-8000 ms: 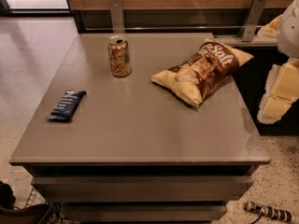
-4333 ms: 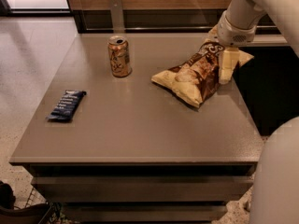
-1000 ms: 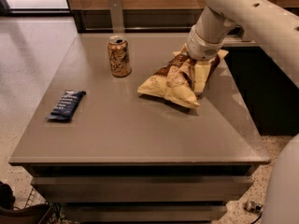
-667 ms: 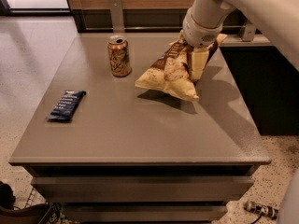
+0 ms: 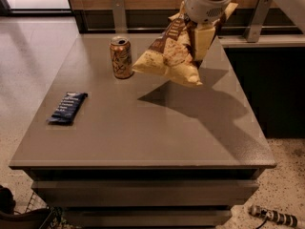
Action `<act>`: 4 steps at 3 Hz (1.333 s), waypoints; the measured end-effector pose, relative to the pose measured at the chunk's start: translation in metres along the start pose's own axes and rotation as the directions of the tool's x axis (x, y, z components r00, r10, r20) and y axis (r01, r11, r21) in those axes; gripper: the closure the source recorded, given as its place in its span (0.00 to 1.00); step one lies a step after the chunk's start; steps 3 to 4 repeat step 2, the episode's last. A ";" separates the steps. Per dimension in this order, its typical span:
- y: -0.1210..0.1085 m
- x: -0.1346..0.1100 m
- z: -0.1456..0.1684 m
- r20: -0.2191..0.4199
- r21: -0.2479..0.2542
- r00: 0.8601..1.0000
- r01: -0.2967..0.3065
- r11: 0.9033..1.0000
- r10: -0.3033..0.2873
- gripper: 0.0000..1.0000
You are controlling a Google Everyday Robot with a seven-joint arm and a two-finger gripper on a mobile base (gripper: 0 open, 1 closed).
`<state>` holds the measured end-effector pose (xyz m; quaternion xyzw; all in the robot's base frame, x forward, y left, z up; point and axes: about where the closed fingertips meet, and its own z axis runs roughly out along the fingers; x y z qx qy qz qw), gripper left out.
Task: Pick brown chip bag
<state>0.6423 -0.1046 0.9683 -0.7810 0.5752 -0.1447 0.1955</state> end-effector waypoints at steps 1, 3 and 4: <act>-0.005 -0.006 -0.038 -0.008 0.087 1.000 0.024 0.996 -0.024 1.00; -0.002 -0.002 -0.064 0.038 0.164 0.999 0.008 0.986 -0.014 1.00; -0.002 -0.002 -0.064 0.038 0.164 0.999 0.008 0.986 -0.014 1.00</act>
Offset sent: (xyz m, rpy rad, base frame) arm -0.0449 -0.0209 0.0856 0.1679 -0.2220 0.0353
